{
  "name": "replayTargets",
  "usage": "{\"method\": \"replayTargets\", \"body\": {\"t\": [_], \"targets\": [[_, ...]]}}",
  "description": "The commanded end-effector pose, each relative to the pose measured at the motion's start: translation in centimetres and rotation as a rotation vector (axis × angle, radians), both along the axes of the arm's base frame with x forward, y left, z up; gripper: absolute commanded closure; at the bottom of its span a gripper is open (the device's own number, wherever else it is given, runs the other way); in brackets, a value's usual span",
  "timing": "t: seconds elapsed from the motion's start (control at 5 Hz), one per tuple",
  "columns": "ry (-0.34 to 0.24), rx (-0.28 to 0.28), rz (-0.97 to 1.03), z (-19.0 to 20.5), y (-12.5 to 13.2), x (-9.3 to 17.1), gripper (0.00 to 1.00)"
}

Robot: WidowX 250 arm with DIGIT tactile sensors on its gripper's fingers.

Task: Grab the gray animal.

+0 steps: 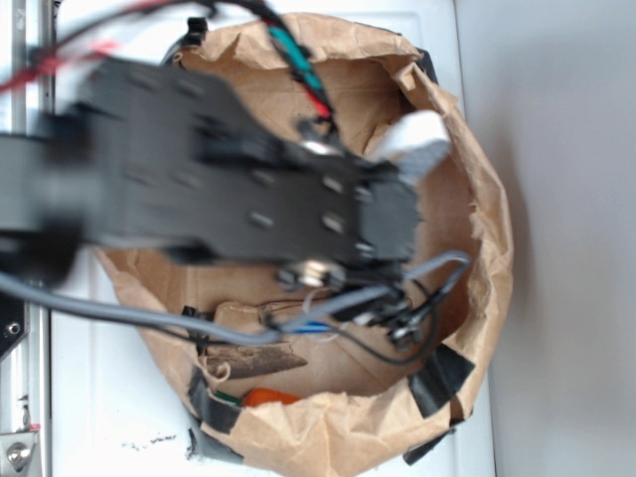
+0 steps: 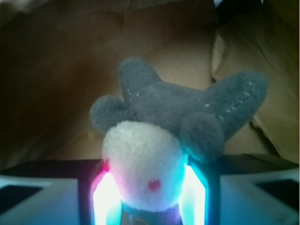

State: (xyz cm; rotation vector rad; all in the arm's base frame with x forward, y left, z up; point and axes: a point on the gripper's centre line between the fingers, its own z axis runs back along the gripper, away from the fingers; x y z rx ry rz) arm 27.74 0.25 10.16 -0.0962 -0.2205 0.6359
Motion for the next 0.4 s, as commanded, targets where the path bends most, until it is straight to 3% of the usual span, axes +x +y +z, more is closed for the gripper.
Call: {"method": "replayTargets", "body": {"t": [0.0,0.2], "targets": [[-0.156,-0.034,-0.156,5.58,0.85,-4.23,1.0],[-0.143,0.0,-0.174,5.21,0.64,-4.33,1.0]]}}
